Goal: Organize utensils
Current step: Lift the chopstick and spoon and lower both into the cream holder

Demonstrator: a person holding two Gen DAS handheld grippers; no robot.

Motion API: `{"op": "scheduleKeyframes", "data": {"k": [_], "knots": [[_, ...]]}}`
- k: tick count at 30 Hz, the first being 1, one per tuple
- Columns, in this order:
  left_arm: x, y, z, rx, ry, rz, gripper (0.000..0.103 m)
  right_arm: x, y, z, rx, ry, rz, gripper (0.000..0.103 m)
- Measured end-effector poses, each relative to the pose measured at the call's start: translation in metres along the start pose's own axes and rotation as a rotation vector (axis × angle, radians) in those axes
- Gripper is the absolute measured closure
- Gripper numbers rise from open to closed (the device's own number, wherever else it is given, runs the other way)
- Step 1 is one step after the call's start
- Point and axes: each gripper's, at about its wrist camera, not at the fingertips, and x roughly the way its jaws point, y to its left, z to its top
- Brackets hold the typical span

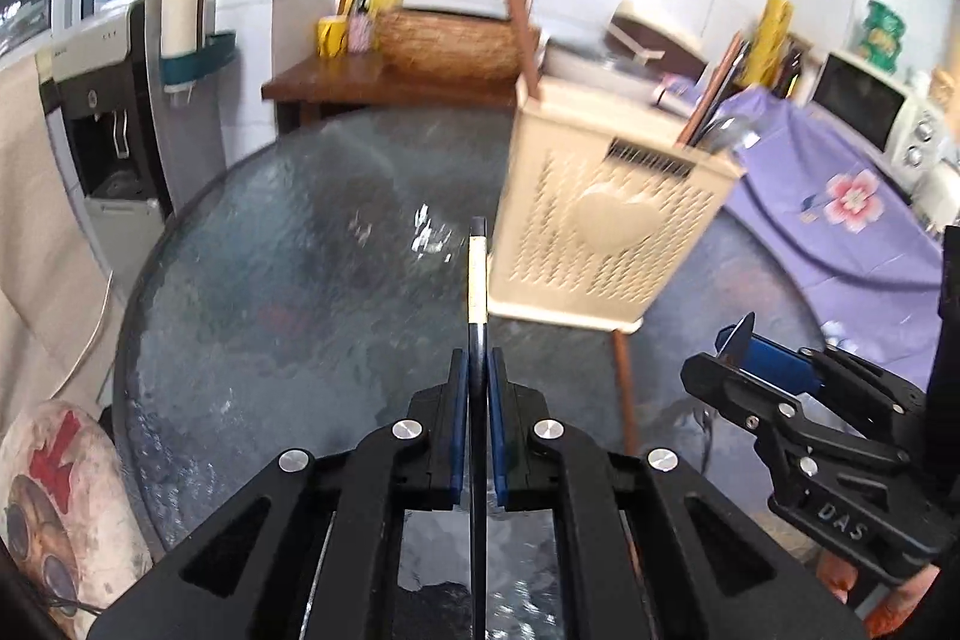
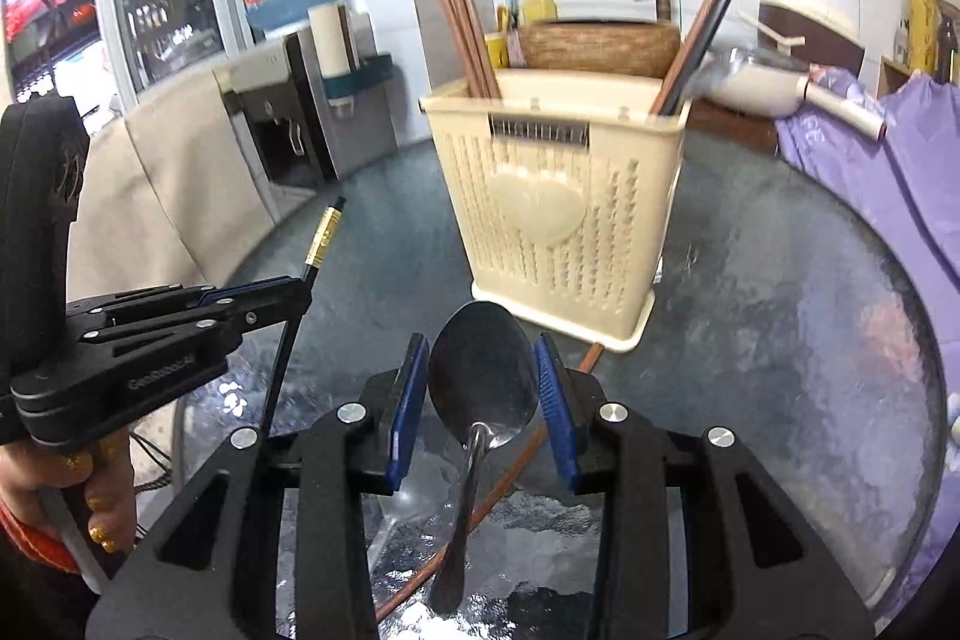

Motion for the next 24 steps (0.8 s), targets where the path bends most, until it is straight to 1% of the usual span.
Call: {"op": "scheduleKeyframes", "data": {"k": [5,16,24], "knots": [[-0.026,-0.011,0.006,0.02,-0.06,-0.032,0.096,-0.027,0.002,0.005,-0.024,-0.042,0.01,0.066],[-0.055,-0.021,0.016,0.047,-0.121,-0.073,0.096,-0.05,0.003,0.025,-0.027,-0.077,0.045,0.066],[-0.071,-0.03,0.032,0.076,-0.178,-0.072,0.097,-0.058,0.001,0.047,-0.039,-0.097,0.052,0.066]]}}
